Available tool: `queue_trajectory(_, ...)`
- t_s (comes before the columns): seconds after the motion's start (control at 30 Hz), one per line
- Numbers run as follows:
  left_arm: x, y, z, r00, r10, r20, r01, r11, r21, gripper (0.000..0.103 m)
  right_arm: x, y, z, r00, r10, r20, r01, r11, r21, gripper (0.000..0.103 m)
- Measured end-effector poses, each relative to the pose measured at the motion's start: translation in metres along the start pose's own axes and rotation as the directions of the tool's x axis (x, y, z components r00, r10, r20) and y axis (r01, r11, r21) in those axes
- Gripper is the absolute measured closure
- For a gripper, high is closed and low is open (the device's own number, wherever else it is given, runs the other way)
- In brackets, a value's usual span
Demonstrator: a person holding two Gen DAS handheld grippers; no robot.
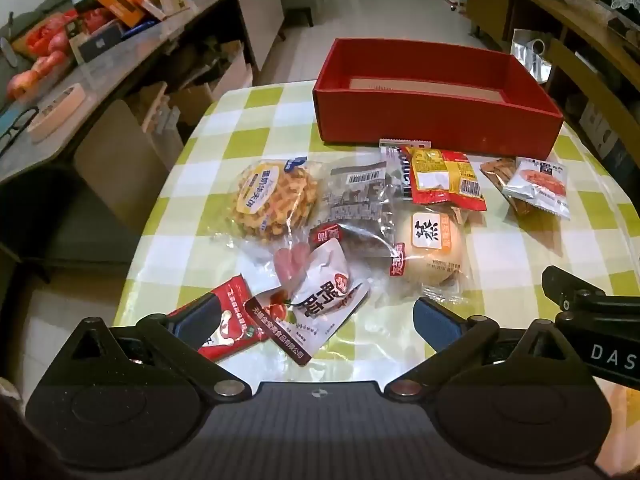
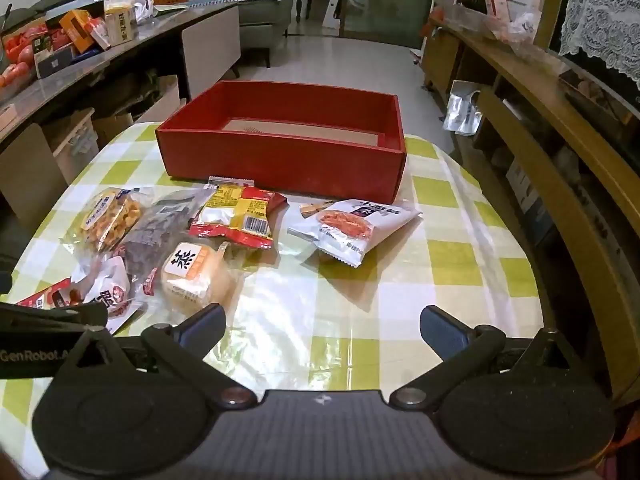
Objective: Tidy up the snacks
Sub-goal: 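Move both tools toward the snack packets on the table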
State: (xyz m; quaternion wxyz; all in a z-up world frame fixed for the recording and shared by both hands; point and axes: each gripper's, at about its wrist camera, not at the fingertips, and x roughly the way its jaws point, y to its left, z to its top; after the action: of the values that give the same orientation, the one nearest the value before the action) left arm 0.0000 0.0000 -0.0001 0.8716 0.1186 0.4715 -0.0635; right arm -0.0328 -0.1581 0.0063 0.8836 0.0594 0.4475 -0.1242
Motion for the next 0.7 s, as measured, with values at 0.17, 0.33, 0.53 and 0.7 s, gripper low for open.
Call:
queue_trajectory(0.17,0.0,-0.001,-0.001,1.0,-0.001,-0.009,0.001,1.0,0.001,0.0,-0.002,-0.001,0.0,1.0,0.008,-0.015,-0.008,1.0,0.007,0.0)
queue_trajectory(0.33,0.005,0.0,-0.006,1.0,-0.011,-0.023,0.011,1.0,-0.007,0.001,0.006,0.0,0.001,1.0,0.008,-0.017,-0.008,1.0,0.009,0.0)
queue_trajectory(0.53,0.007,-0.001,-0.004,0.999,-0.027,-0.045,0.027,1.0,-0.001,0.004,0.005,0.001,-0.002,1.0,0.007,-0.03,-0.007,1.0,-0.01,0.0)
queue_trajectory(0.7,0.007,-0.002,-0.005,0.998,-0.03,-0.052,0.03,1.0,0.004,0.006,0.008,0.002,-0.003,0.999,0.007,-0.036,-0.007,1.0,-0.019,0.0)
